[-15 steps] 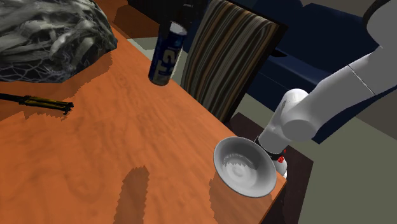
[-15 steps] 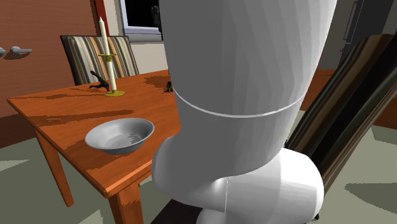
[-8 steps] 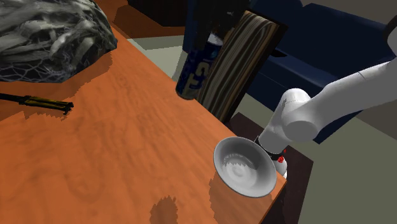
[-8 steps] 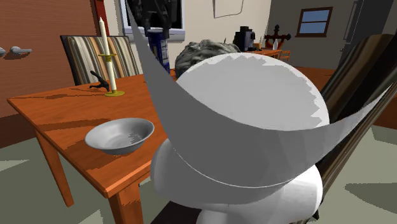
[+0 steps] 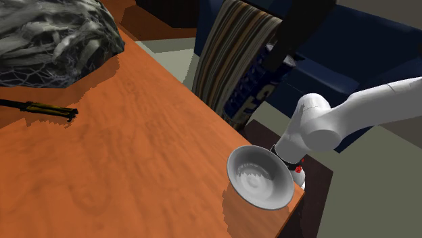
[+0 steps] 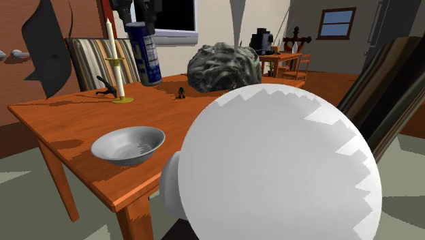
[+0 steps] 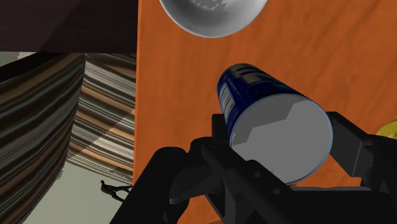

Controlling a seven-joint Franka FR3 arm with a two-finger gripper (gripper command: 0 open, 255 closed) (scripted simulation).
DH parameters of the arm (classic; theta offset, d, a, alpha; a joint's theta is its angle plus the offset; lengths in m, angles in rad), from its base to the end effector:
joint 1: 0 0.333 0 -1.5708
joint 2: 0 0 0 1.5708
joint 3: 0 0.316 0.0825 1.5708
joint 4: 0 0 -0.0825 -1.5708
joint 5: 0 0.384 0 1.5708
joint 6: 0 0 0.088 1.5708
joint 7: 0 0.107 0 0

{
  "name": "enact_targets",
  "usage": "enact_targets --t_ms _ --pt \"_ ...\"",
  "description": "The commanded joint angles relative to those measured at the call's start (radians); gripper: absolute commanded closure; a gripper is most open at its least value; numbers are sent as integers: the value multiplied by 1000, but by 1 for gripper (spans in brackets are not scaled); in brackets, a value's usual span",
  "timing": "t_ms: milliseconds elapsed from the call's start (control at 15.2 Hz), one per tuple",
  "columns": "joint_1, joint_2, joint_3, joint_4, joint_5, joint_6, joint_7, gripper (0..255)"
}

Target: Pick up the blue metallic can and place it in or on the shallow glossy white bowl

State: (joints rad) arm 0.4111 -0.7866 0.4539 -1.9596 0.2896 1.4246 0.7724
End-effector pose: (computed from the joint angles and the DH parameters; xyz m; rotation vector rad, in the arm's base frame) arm 0.1041 0.3140 0.7164 -3.0290 -0.1076 -0.2363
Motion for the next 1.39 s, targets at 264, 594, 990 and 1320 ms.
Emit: enact_targets --t_ms 264,594,990,1320 --pt "51 -112 34 11 60 -105 97 255" --pt "67 -159 45 -61 79 -76 102 255" --pt "84 -209 59 -170 100 -17 94 255" --pt "98 -248 75 -256 120 32 89 255"
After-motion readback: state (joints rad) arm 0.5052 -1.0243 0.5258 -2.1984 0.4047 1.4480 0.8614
